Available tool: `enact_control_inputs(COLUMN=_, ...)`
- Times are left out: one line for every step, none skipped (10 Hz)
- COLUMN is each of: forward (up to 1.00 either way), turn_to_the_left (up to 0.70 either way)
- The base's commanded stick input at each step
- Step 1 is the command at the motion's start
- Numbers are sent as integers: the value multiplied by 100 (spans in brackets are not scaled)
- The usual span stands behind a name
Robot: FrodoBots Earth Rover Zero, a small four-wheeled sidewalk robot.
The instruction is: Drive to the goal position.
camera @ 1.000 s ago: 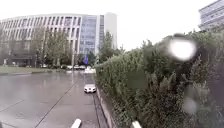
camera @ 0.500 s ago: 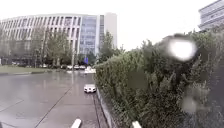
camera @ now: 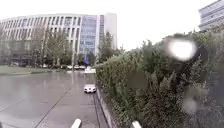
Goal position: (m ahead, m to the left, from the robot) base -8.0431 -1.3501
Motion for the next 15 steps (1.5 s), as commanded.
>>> enact_control_inputs(forward=5, turn_to_the_left=0)
enact_control_inputs(forward=1, turn_to_the_left=0)
enact_control_inputs(forward=0, turn_to_the_left=0)
enact_control_inputs(forward=0, turn_to_the_left=0)
enact_control_inputs(forward=0, turn_to_the_left=0)
enact_control_inputs(forward=0, turn_to_the_left=0)
enact_control_inputs(forward=0, turn_to_the_left=0)
enact_control_inputs(forward=0, turn_to_the_left=0)
enact_control_inputs(forward=0, turn_to_the_left=0)
enact_control_inputs(forward=0, turn_to_the_left=0)
enact_control_inputs(forward=0, turn_to_the_left=0)
enact_control_inputs(forward=2, turn_to_the_left=0)
enact_control_inputs(forward=4, turn_to_the_left=0)
enact_control_inputs(forward=4, turn_to_the_left=0)
enact_control_inputs(forward=4, turn_to_the_left=0)
